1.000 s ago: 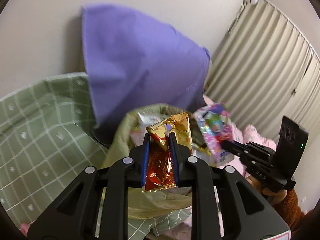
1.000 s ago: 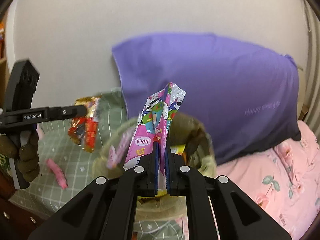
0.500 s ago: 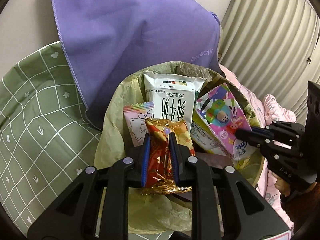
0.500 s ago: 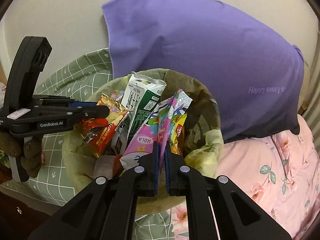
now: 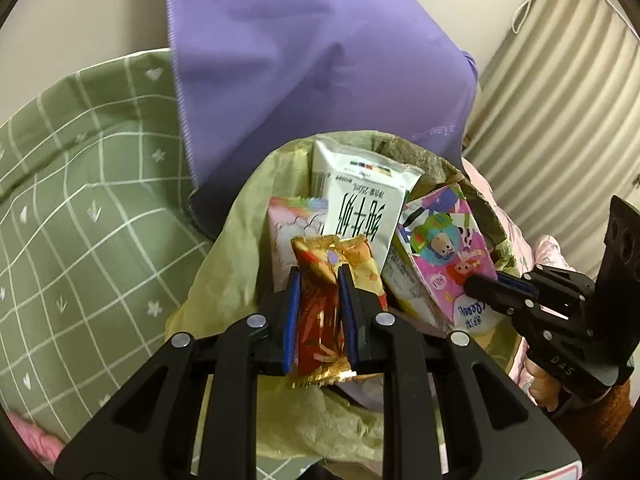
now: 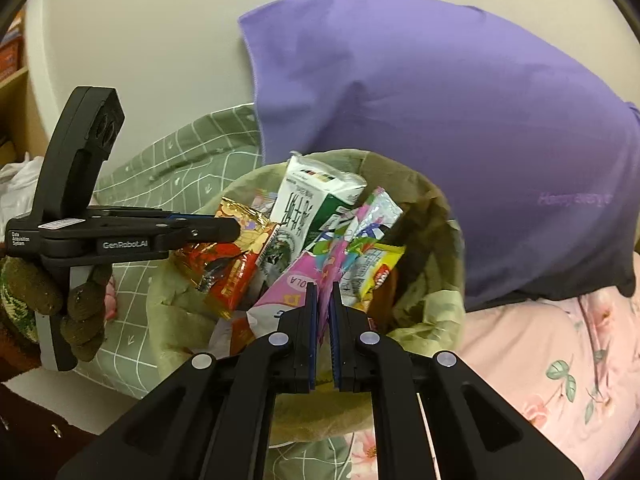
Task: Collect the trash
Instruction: 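Open both tools to drop the wrappers into the bin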
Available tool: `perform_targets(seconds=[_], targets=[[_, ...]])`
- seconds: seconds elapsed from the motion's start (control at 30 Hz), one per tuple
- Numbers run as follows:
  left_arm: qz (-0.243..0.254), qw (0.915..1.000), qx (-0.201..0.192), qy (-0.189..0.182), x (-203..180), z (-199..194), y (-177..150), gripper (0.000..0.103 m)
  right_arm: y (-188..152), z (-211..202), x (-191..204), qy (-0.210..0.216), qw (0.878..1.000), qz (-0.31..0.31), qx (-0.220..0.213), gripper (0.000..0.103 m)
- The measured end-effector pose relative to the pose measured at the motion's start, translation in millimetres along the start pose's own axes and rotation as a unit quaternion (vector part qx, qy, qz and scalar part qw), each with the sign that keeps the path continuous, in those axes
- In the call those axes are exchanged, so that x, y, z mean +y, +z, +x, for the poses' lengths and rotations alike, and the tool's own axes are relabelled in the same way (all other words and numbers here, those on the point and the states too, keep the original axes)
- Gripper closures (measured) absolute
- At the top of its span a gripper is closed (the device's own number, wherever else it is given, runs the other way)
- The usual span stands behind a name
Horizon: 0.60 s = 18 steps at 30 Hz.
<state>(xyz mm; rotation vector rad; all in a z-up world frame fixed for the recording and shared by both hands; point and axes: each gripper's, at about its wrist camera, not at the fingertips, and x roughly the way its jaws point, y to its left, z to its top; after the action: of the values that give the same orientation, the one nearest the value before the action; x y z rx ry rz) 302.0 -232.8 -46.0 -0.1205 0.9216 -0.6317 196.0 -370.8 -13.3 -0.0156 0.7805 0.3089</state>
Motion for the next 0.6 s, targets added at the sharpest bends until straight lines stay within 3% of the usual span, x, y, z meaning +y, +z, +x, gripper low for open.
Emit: perform_targets(seconds=[0.33,0.43,0.5,0.57,0.6], targets=[[0.014,0.9998,-0.013,-0.002,-11,-12,10,0.084,-6,-6,1,0.004,1.0,0.026,-0.01,0.095],[0.012,0.9997,-0.023,-0.001,-9,-27,8,0.076,-8,-7,6,-0.011,0.999,0.03,-0.011,0.091],[0.002,0.9994,-0.034,-0.003,-5,-43,4,0.063,-10,-12,10,-0.018,0.999,0.037,-0.019,0.069],[-0.007,0.999,-0.045,-0.004,0,-59,-1,0.06,-11,-16,14,-0.031,0.998,0.039,-0.022,0.056],[-0.01,0.9986,-0.051,0.002,2,-69,-5,0.06,-11,-21,18,-0.045,0.998,0.04,-0.027,0.055]])
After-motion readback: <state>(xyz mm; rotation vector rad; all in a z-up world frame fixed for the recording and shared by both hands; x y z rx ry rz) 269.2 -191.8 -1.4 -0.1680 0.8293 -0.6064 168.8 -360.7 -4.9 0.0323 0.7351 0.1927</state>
